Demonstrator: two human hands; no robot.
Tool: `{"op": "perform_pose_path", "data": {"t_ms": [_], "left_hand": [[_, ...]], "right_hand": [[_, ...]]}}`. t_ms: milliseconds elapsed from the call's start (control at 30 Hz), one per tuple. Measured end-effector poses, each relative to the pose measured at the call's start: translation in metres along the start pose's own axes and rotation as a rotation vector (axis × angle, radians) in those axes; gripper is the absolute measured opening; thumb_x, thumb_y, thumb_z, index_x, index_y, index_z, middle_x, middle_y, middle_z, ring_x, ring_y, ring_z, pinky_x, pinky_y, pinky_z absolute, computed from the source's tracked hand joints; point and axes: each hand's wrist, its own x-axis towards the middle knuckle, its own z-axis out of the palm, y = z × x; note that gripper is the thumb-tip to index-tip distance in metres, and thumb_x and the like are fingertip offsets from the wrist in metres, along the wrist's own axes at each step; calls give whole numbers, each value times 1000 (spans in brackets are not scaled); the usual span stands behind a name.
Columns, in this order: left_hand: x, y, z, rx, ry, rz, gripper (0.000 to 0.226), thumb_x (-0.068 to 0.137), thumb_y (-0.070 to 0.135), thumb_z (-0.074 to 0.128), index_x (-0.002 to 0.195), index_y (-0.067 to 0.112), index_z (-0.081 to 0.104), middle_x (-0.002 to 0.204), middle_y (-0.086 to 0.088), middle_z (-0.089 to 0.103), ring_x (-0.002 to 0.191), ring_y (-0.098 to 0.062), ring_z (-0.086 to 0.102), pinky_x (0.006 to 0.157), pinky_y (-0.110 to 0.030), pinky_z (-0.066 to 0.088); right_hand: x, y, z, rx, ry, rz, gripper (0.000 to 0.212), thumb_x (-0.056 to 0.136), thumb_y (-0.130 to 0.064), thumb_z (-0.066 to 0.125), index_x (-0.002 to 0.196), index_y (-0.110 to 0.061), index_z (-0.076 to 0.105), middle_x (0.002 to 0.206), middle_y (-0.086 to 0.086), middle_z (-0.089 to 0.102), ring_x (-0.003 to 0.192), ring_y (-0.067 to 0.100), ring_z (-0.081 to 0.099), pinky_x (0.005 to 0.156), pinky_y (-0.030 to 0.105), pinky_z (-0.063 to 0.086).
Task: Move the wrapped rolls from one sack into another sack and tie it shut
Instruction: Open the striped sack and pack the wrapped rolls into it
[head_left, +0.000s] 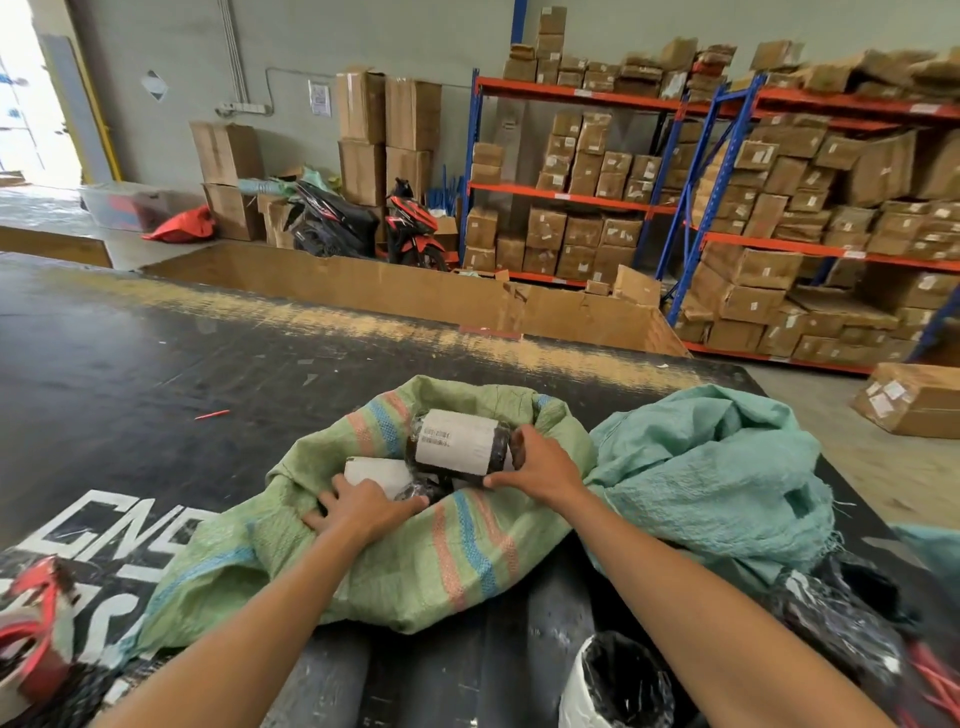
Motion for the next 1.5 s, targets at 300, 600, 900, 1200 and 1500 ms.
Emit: {"op": "perform_pose_path", "data": {"t_ms": [300, 600, 900, 1200, 1500], "left_hand": [[-3, -23, -8, 91, -311, 131, 57, 41, 90, 66, 67, 40, 72, 148, -28, 38, 147, -44, -4, 114, -67, 0], [-38, -14, -43, -476, -197, 654, 115, 48, 72, 80, 145, 19, 48, 142, 49, 25, 149, -13, -21, 121, -48, -1], [-28, -28, -27, -249, 15, 543, 57, 58, 96, 45, 93, 56, 66, 150, 0, 37, 145, -22, 22, 117, -55, 20], [1, -46, -30, -365, 115, -151, 84, 84, 28, 68, 148, 7, 17, 139, -24, 46, 124, -41, 49, 99, -45, 43], [-13, 45, -142, -885, 873, 370, 45, 82, -12, 41, 124, 4, 46, 123, -17, 53, 110, -24, 49, 92, -26, 37]], "right_hand": [[-14, -13, 21, 57, -85, -104, 83, 83, -33, 76, 149, -35, 27, 142, 2, 50, 120, 28, 56, 96, 43, 48], [-3, -23, 14, 151, -105, -115, 61, 83, -16, 74, 123, -40, 36, 105, 14, 63, 83, 33, 63, 66, 38, 46], [-11, 9, -19, -365, -7, 132, 38, 87, -50, 65, 123, -42, 58, 142, 3, 43, 139, 34, 29, 110, 56, 24], [-7, 8, -34, 451, 168, 464, 23, 88, -3, 48, 107, -3, 61, 110, 14, 64, 97, 29, 62, 79, 37, 52], [10, -44, -144, 540, 912, -60, 28, 87, 12, 38, 102, -1, 58, 95, 6, 53, 87, 9, 44, 74, 17, 37]]}}
